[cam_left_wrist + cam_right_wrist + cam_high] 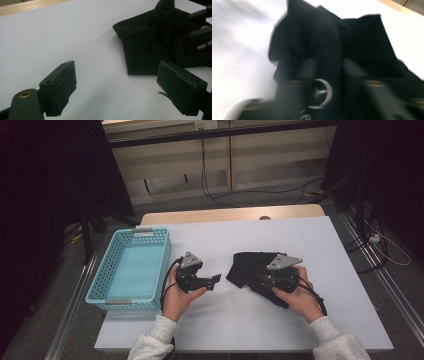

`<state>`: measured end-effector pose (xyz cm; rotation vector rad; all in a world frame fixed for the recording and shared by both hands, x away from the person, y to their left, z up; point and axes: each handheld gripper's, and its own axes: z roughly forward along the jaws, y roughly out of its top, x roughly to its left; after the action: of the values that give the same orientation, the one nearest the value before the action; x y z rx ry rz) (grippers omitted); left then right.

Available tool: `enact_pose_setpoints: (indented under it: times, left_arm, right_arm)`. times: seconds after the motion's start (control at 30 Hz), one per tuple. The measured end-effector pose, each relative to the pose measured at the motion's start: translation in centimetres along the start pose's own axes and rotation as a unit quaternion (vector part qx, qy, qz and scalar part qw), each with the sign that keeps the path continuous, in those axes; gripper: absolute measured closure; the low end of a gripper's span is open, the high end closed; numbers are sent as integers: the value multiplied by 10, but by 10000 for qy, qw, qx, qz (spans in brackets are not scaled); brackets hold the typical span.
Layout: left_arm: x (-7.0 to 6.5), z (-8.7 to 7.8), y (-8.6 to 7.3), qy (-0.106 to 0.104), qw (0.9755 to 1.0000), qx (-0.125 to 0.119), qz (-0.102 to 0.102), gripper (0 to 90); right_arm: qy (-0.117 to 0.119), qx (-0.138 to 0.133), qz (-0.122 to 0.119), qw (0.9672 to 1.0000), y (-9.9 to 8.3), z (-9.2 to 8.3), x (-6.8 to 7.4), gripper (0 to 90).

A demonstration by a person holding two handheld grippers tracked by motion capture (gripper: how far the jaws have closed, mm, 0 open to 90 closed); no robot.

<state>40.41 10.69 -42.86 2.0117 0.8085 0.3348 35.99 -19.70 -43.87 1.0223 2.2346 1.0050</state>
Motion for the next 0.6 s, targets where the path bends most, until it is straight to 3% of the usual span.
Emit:
enact_pose_setpoints:
  times: [0.1, 0.2, 0.33, 0.43, 0.5, 0.6]
  left_arm:
    - [0, -1, 0, 2, 10000, -40, -22, 156]
    - [0, -1, 0, 3, 10000, -20, -23, 155]
    - [1, -2, 1, 6, 10000, -46, -19, 155]
    - [2, -3, 2, 32, 10000, -70, -24, 156]
    - [2, -3, 1, 25, 10000, -47, -31, 155]
    - [1, -2, 1, 14, 10000, -27, -16, 155]
  right_arm:
    - [158, -112, 385, 9991, 0, -3, -7, 786]
    - [427, -475, 950, 9934, 5, -13, -9, 794]
    - [674, -848, 1229, 9865, 14, -25, -10, 799]
    - [1000, -1218, 1677, 9732, 17, -33, -16, 809]
    - [860, -1261, 1647, 9745, 19, -37, -17, 808]
    - [382, -1160, 1644, 9788, 11, -33, -27, 806]
